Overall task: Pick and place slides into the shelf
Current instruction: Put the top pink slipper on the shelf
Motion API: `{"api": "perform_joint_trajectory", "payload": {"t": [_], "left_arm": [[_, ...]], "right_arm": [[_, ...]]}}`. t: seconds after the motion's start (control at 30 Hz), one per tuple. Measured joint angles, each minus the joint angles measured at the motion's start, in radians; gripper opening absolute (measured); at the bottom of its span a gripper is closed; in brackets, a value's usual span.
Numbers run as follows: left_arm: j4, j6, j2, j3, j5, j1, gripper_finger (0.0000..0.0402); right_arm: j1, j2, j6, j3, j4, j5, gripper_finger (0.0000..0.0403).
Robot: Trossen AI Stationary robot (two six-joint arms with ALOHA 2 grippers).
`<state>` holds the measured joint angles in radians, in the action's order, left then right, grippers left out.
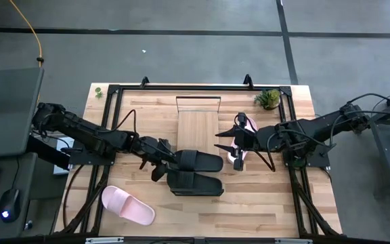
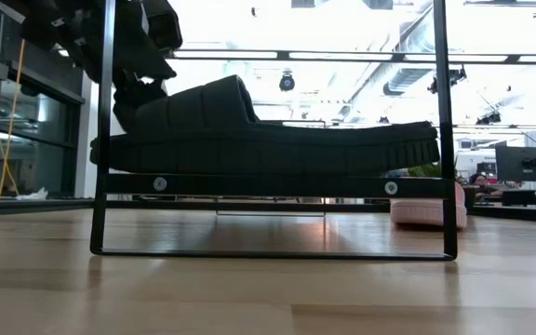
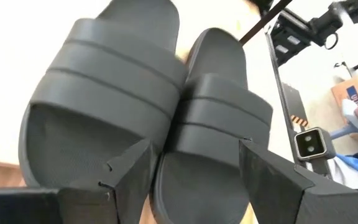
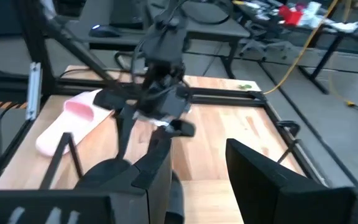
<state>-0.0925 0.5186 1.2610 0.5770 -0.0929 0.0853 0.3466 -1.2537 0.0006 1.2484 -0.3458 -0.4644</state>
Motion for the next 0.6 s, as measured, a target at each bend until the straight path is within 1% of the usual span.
{"api": "perform_joint_trajectory", "payload": {"t": [0.17, 0.4, 0.6], "left_arm": [[0.0, -0.016, -0.051, 0.0, 0.0, 0.0, 0.0223], [-0.001, -0.046, -0.158, 0.0, 0.0, 0.0, 0.0223], [-0.003, -0.107, -0.255, 0.0, 0.0, 0.0, 0.0223]], "right_arm": [[0.0, -0.003, 0.0, 0.0, -0.033, 0.049, 0.0142], [0.0, -0.004, 0.003, 0.0, -0.04, 0.053, 0.0142], [0.0, -0.009, 0.021, 0.0, -0.044, 0.052, 0.0142]]}}
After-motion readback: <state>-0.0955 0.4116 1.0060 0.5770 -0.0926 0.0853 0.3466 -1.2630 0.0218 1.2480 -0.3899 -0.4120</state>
